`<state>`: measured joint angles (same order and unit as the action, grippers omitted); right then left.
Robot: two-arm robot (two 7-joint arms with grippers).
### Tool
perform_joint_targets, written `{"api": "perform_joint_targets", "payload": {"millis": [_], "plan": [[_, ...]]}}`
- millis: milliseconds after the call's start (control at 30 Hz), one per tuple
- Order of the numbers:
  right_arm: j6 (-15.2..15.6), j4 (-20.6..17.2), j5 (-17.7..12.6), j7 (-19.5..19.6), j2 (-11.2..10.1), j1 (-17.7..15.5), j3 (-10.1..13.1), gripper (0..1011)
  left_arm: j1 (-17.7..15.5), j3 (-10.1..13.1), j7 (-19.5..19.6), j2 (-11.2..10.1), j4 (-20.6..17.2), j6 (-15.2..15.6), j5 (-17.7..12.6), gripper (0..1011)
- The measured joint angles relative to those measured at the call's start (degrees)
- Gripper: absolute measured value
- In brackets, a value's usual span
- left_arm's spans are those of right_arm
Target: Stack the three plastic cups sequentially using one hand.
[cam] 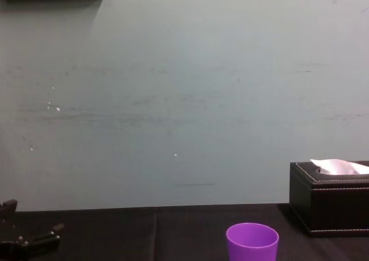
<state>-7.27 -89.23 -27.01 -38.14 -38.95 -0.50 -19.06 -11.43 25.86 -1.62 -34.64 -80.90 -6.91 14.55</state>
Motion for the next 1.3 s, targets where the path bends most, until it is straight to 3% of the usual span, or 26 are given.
{"api": "perform_joint_targets", "payload": {"millis": [300, 667, 1300], "plan": [[-0.04, -0.02, -0.06, 0.03, -0.06, -0.15, 0.12, 996, 0.00, 0.00, 0.00, 0.00, 0.00, 0.00, 0.00, 1011], [-0.15, -0.06, -0.13, 0.05, -0.11, -0.26, 0.23, 767, 0.00, 0.00, 0.00, 0.00, 0.00, 0.00, 0.00, 1011], [-0.22, -0.11, -0.22, 0.10, -0.15, -0.33, 0.30, 716, 0.00, 0.00, 0.00, 0.00, 0.00, 0.00, 0.00, 1011]]}}
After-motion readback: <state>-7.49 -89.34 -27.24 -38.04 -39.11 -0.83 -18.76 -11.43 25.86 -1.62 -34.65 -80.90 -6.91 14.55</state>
